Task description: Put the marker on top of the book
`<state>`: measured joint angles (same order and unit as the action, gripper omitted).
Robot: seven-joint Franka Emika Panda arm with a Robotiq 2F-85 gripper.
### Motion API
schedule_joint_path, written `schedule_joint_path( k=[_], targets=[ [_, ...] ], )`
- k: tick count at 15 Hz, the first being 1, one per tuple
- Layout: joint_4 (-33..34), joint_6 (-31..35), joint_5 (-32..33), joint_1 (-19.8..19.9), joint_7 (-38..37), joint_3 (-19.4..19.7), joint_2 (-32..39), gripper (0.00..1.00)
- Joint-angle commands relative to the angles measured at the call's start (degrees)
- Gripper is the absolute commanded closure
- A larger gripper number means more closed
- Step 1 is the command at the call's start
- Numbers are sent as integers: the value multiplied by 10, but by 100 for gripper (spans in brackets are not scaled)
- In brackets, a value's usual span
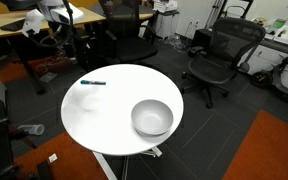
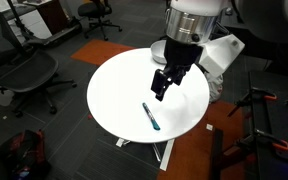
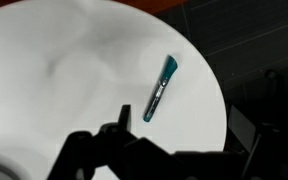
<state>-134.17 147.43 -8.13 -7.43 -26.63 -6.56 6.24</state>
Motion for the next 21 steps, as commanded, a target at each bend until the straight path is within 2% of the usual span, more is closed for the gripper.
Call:
schedule_joint_path(
  k=[1,7,13,21],
  targets=[
    [23,-19,14,-15,-76,5,21,0],
    [47,-14,30,-29,-176,17,55,0],
    [77,-22,29,-38,-216,23,95,0],
    [93,-14,43,-68,-286,36,139,0]
  ],
)
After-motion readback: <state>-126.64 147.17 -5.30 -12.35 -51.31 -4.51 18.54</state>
